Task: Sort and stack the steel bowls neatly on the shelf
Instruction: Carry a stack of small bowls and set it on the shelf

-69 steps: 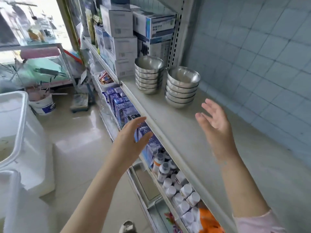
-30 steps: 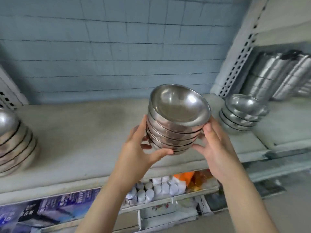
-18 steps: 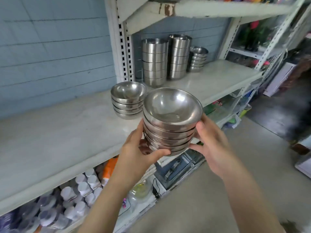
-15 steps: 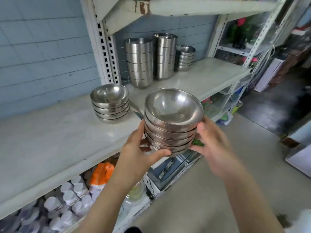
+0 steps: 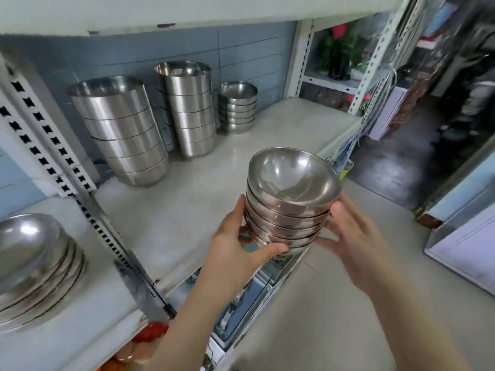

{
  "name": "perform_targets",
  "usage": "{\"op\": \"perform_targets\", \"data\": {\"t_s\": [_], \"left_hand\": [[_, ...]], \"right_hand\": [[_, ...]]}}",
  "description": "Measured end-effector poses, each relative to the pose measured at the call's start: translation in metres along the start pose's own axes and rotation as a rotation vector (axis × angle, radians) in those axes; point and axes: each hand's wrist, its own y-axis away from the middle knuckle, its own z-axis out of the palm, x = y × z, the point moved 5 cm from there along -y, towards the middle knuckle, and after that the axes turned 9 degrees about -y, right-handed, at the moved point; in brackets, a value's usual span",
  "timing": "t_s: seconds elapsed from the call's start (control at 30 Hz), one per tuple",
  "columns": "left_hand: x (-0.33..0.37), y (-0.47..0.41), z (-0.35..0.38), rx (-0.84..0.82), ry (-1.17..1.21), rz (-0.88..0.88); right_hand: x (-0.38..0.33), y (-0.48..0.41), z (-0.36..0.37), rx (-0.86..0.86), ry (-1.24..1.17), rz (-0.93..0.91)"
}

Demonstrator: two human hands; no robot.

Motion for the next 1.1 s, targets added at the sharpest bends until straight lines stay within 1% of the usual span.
{"op": "perform_targets", "data": {"t_s": [0.1, 0.2, 0.33, 0.43, 0.53, 0.63, 0.87, 1.1], "left_hand": [[0.012, -0.039, 0.022, -0.023, 0.042, -0.021], [0.027, -0.078, 0.045, -0.026, 0.036, -0.022], [0.042, -0.135, 0.081, 0.019, 0.029, -0.043], [0.049, -0.176, 0.109, 0.091, 0.064, -0.076], [0.057, -0.216, 0.132, 0.183, 0.094, -0.098], [0.062, -0.254, 0.142, 0.262, 0.075, -0.114], [0.035, -0.334, 0.135, 0.338, -0.031, -0.172], [0.006, -0.403, 0.135, 0.367, -0.02, -0.24]], "right_hand": [[-0.003, -0.036, -0.026, 0.004, -0.009, -0.009], [-0.008, -0.074, -0.055, 0.007, -0.043, -0.012], [-0.011, -0.138, -0.097, -0.023, -0.006, -0.009], [-0.014, -0.193, -0.129, -0.101, 0.017, 0.013], [-0.026, -0.245, -0.145, -0.263, 0.055, 0.024], [-0.032, -0.298, -0.151, -0.423, 0.127, 0.029], [-0.008, -0.408, -0.134, -0.619, 0.215, 0.02], [0.024, -0.496, -0.121, -0.718, 0.257, -0.036]]}}
